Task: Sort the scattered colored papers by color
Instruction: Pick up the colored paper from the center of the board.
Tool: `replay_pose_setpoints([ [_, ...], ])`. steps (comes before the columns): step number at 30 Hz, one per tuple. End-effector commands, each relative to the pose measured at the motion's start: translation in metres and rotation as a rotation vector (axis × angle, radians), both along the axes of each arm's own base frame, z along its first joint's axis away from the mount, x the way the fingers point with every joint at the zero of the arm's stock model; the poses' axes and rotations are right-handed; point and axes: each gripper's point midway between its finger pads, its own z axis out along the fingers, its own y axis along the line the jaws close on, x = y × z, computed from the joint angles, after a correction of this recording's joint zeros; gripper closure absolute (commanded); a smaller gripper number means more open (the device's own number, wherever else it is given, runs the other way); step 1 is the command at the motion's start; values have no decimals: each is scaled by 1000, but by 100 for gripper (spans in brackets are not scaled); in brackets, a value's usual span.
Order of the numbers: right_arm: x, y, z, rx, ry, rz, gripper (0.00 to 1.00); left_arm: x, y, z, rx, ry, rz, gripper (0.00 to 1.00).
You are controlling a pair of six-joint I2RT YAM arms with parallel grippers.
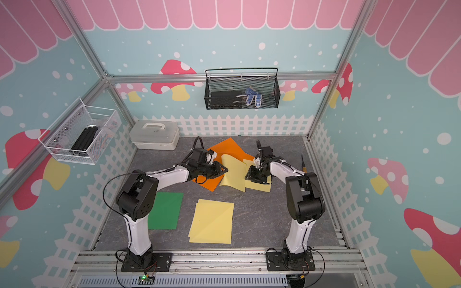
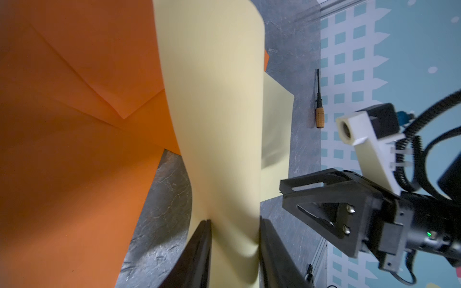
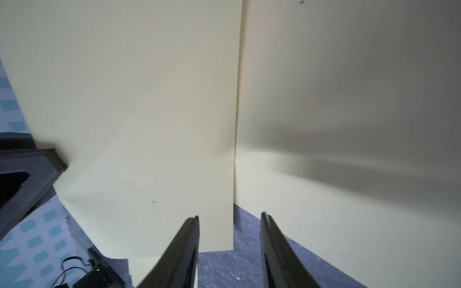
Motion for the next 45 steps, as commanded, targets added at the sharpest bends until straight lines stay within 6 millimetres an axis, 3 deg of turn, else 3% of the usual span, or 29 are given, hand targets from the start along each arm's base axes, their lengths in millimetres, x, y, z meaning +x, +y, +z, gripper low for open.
replay_pose_setpoints([
  [1,11,13,15,218,-30,-38,53,-5,-2,13,-52,-18,-25,66],
  [6,26,10,22,499,-80,-140,48,-3,1,17,-100,-15,-14,66],
  [9,31,1,23,567,-111,-178,44,-3,3,24,-117,-21,-17,66],
  [21,48,6,22,866,-127,-245,42,-3,3,54,-189,-55,-26,66],
  [25,50,6,19,885,-133,-248,41,-5,2,62,-200,-60,-36,65],
  [34,54,10,44,914,-156,-197,41,-3,1,61,-218,-59,-28,65],
  [45,45,29,62,937,-147,-123,56,2,-3,56,-218,-52,-27,64],
])
